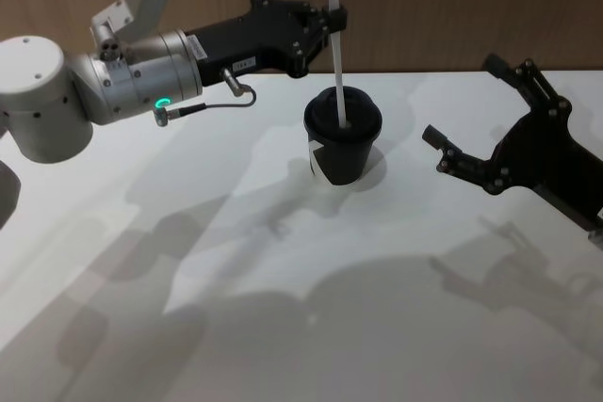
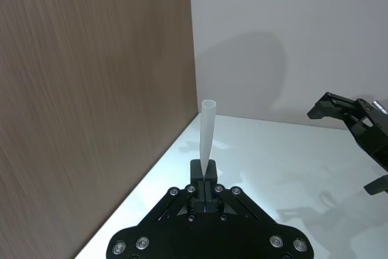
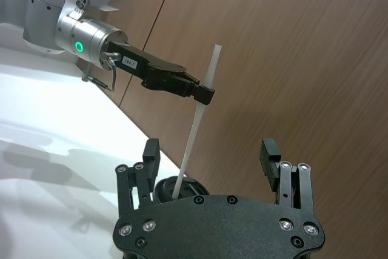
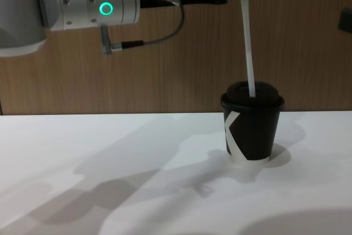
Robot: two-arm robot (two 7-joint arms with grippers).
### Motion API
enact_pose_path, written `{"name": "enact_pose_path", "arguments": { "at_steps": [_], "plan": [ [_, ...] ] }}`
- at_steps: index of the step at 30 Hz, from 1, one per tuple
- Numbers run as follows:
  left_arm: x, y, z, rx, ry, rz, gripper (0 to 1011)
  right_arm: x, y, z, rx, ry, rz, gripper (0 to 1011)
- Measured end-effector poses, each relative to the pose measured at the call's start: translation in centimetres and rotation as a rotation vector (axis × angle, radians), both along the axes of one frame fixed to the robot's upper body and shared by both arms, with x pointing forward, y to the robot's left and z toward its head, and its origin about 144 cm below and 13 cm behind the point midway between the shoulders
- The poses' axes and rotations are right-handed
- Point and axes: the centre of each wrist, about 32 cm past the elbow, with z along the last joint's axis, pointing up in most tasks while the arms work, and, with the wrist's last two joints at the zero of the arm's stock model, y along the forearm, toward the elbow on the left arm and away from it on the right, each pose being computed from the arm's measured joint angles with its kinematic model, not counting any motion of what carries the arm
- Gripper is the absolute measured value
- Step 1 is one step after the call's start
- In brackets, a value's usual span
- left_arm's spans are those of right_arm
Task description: Pick up the straw with one hand, pass it to the other hand, and insert it into the cup.
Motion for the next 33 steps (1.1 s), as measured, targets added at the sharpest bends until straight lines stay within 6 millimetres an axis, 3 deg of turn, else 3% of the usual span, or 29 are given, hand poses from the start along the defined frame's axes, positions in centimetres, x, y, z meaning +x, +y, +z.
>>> {"name": "enact_pose_path", "arguments": {
  "at_steps": [20,26,33],
  "plan": [
    [0.1,-0.4,-1.7,0.016,0.048,0.004,5,0.0,0.0,0.0,0.000,0.000,0.000,1001],
    [0.1,-0.5,-1.9,0.018,0.054,0.005,128,0.0,0.0,0.0,0.000,0.000,0.000,1001],
    [0.1,-0.6,-2.1,0.019,0.058,0.006,352,0.0,0.0,0.0,0.000,0.000,0.000,1001]
  ]
}}
